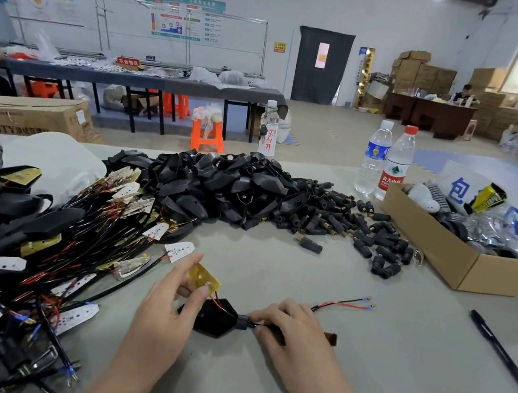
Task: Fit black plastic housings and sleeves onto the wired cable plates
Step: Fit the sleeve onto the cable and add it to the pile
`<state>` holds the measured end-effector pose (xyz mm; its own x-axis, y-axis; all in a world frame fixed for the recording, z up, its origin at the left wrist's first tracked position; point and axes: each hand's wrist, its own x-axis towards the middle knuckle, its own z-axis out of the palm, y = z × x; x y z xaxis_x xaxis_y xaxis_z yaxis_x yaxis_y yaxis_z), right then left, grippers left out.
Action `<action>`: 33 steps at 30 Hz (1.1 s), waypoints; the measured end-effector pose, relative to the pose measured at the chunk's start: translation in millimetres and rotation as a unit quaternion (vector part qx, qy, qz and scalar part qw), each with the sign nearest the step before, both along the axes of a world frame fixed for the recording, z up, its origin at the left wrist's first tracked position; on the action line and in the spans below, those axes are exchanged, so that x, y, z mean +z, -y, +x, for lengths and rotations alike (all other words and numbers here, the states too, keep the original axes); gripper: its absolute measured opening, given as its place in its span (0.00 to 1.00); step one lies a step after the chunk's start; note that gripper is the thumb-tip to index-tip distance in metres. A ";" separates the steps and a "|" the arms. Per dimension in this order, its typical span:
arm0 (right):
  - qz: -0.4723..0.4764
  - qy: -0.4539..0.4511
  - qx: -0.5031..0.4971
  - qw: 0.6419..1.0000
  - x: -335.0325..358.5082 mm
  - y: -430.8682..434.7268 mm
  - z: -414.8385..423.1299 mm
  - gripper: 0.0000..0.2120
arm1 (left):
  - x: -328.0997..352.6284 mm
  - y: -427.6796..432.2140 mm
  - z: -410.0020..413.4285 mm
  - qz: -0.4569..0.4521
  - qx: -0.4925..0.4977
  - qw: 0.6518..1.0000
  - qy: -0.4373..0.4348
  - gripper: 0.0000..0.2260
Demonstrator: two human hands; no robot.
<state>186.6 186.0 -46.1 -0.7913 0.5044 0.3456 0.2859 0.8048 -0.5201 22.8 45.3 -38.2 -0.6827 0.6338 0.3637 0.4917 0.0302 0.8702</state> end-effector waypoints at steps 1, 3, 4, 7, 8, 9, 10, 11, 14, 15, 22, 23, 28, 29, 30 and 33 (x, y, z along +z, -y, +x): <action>0.003 0.001 0.001 1.000 0.1 -0.6 -0.4 0.09 | -0.5 -0.5 -0.9 0.002 -0.002 1.000 0.009 0.19; 0.006 0.001 0.003 1.000 -0.5 -1.9 -0.9 0.09 | -1.4 0.4 -1.1 0.009 -0.002 1.000 0.006 0.16; 0.008 -0.001 0.005 1.000 -1.1 -2.2 -0.8 0.09 | -1.9 1.2 -0.8 0.012 0.001 1.000 -0.002 0.15; 0.009 -0.003 0.008 1.000 -2.9 -3.0 -0.5 0.09 | -1.9 1.6 1.1 0.012 0.000 1.000 -0.014 0.15; 0.009 -0.002 0.008 1.000 -3.5 -3.4 -0.6 0.09 | -2.0 1.5 1.2 0.011 -0.001 1.000 -0.011 0.17; 0.009 0.000 0.008 1.000 -4.3 -3.5 -0.6 0.09 | -2.4 1.5 0.9 0.011 -0.001 1.000 -0.009 0.19; 0.010 0.000 0.007 1.000 -4.6 -3.6 -0.7 0.09 | -2.2 2.0 0.5 0.011 -0.002 1.000 -0.011 0.20; 0.011 -0.001 0.006 1.000 -4.8 -3.7 -0.6 0.10 | -1.8 3.0 0.5 0.011 -0.004 1.000 -0.015 0.20; 0.009 -0.001 0.008 1.000 -4.7 -3.6 -0.3 0.10 | -1.5 5.9 0.4 0.019 -0.015 1.000 -0.010 0.17; 0.010 0.002 0.008 1.000 -4.2 -3.9 -0.3 0.10 | -1.5 6.7 0.1 0.019 -0.019 1.000 -0.003 0.17; 0.028 0.008 -0.006 1.000 2.0 -5.7 4.1 0.11 | -1.4 10.0 -1.9 0.005 -0.053 0.998 0.027 0.19; 0.035 0.011 -0.006 0.999 2.8 -5.9 4.4 0.11 | -1.1 9.8 -1.8 0.003 -0.055 0.998 0.026 0.18; 0.040 0.012 -0.005 0.999 4.9 -4.2 4.2 0.10 | 3.2 10.6 1.3 0.019 -0.055 0.997 0.051 0.16; 0.039 0.011 -0.006 0.999 5.0 -4.1 4.2 0.10 | 4.1 10.7 2.0 0.022 -0.059 0.997 0.047 0.16; 0.039 0.011 -0.007 0.999 5.1 -3.8 4.3 0.09 | 4.9 11.0 3.1 0.021 -0.063 0.997 0.040 0.16; 0.038 0.010 -0.006 0.999 4.8 -3.7 4.1 0.09 | 5.9 10.1 5.2 -0.001 -0.068 0.998 0.001 0.15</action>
<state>190.7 189.7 -41.3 -0.7917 0.4875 0.3681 0.3057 0.8379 -0.4523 28.0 35.2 -32.3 -0.5909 0.7211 0.3618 0.4896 -0.0358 0.8712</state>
